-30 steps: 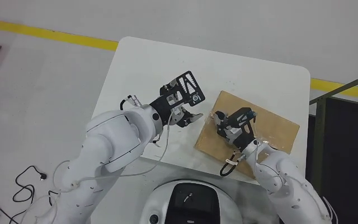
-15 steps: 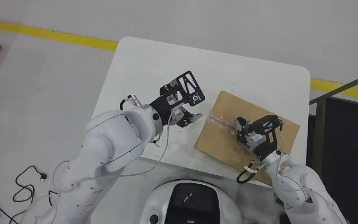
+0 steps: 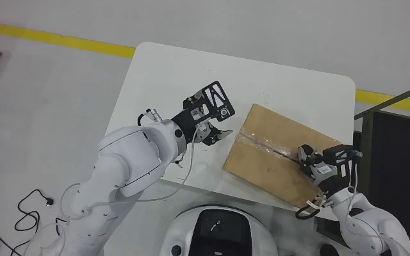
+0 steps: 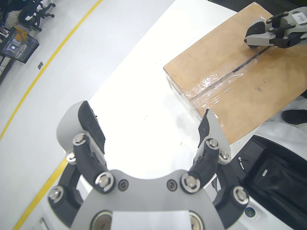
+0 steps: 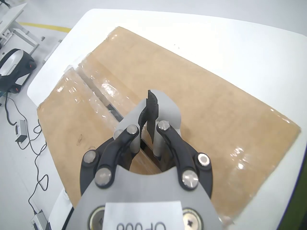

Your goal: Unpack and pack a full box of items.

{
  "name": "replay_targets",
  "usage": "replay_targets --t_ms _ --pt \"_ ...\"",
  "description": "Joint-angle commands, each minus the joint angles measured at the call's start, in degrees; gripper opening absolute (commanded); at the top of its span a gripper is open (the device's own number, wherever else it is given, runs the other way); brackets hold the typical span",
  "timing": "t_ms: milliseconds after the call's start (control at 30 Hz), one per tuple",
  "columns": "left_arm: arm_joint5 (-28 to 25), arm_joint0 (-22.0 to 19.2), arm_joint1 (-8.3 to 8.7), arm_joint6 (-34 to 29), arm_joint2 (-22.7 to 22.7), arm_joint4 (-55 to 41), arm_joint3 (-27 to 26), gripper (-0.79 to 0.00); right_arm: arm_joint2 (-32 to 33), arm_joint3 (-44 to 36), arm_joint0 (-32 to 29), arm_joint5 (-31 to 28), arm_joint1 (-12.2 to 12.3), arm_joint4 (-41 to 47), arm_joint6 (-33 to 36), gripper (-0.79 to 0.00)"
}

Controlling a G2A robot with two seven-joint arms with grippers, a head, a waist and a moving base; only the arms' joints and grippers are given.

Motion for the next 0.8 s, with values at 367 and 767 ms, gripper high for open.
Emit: replay_targets --t_ms 367,767 --pt "0.0 0.0 0.0 0.0 0.0 0.0 0.0 0.0 13.7 -4.4 -9.7 4.5 -0.9 4.7 -7.0 -0.785" --pt "0.0 0.0 0.0 0.0 0.0 0.0 0.0 0.0 19.3 -0.1 -20.1 8.8 -3.1 7.5 -13.3 -0.785"
